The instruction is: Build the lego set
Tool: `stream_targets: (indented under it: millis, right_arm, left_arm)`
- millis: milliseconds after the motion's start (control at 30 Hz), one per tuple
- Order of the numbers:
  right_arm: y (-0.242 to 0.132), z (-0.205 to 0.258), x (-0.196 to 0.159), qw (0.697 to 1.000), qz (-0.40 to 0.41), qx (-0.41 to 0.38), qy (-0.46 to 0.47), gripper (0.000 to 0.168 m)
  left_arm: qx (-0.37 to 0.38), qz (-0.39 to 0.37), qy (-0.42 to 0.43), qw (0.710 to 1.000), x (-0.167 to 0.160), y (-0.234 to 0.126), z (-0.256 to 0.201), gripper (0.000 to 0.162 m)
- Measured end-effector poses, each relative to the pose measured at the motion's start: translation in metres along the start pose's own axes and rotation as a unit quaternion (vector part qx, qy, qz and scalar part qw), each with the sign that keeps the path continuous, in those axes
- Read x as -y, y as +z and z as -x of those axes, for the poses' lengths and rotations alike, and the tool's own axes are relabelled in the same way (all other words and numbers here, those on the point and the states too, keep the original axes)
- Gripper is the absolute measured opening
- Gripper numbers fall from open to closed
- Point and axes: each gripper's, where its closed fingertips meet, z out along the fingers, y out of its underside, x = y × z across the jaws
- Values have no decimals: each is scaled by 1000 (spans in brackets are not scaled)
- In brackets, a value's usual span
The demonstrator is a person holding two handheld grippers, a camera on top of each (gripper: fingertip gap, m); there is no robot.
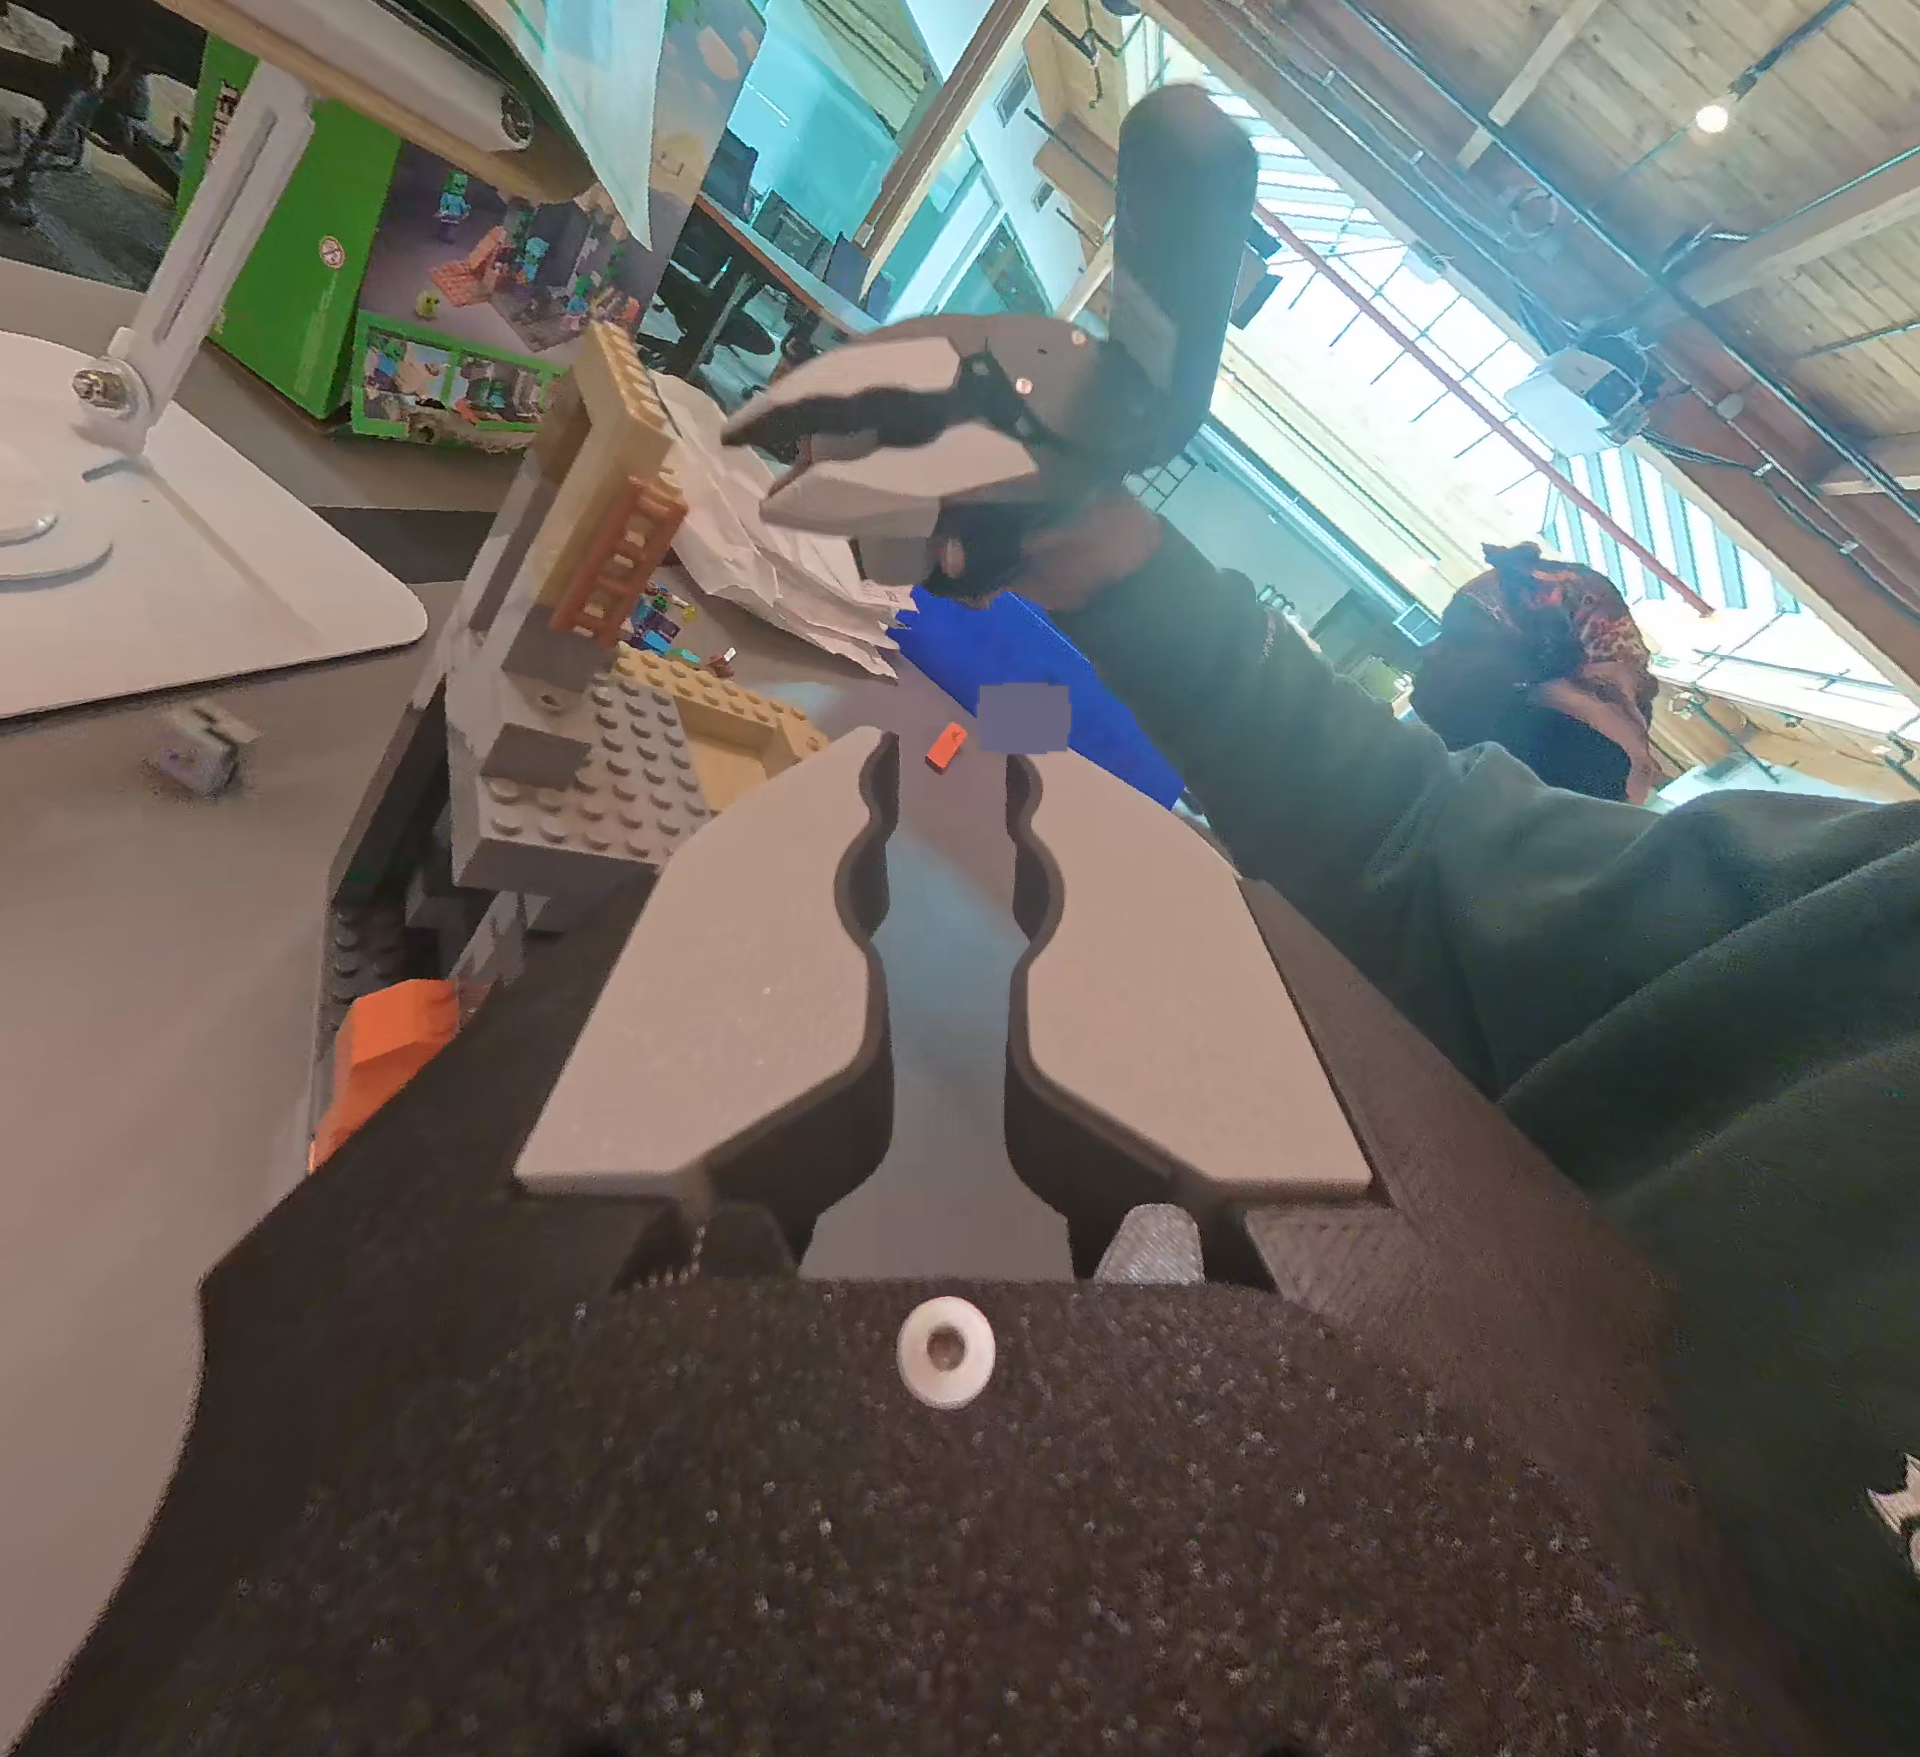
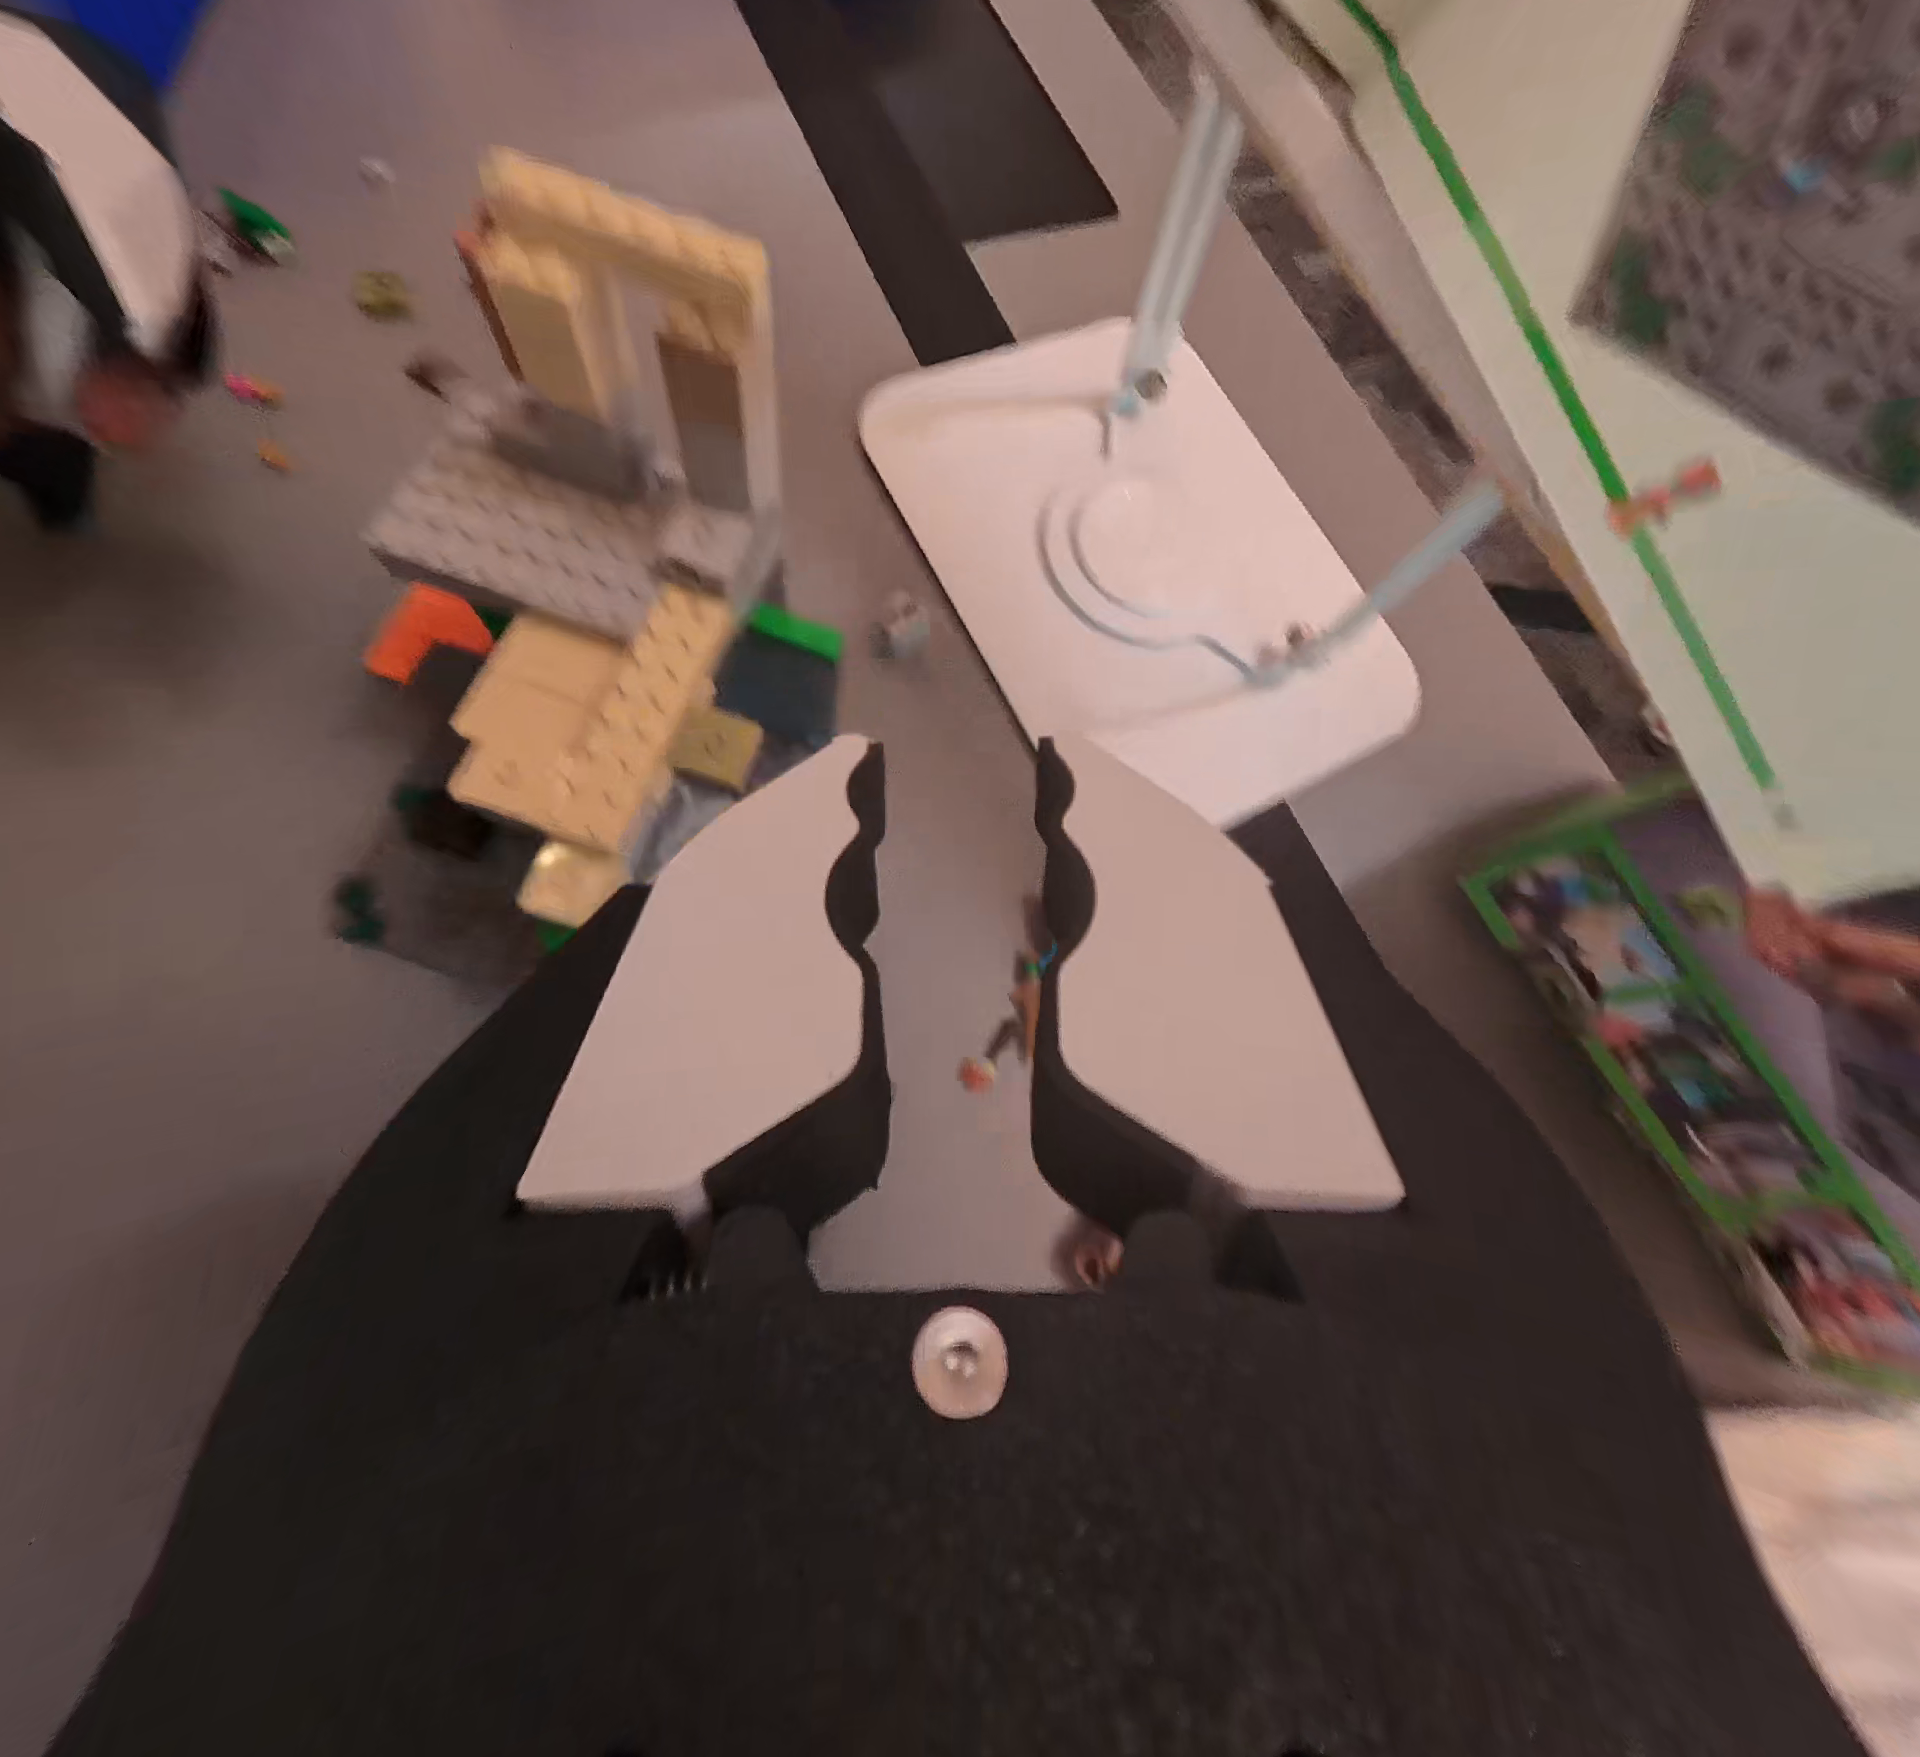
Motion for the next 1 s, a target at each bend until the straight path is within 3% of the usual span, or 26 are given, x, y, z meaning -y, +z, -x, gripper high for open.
stream_targets:
  millis: [133,267,567,700,1000]
  right_arm:
    - [3,7,-56,998,47,-33,-17,22]
    - [26,44,-78,1000,19,6,0,20]
    - [41,91,-67,995,-41,75,-42,19]
    - [43,65,-66,996,-39,63,-59,21]
    - [90,40,-61,973,-11,137,-185,27]
  left_arm:
    - [1,12,29,999,-4,4,-5,19]
    - [30,30,87,995,-11,8,-2,17]
    - [81,25,150,985,-11,12,2,16]
    - [100,28,165,981,-15,7,4,15]
    - [89,22,143,985,-26,10,11,14]
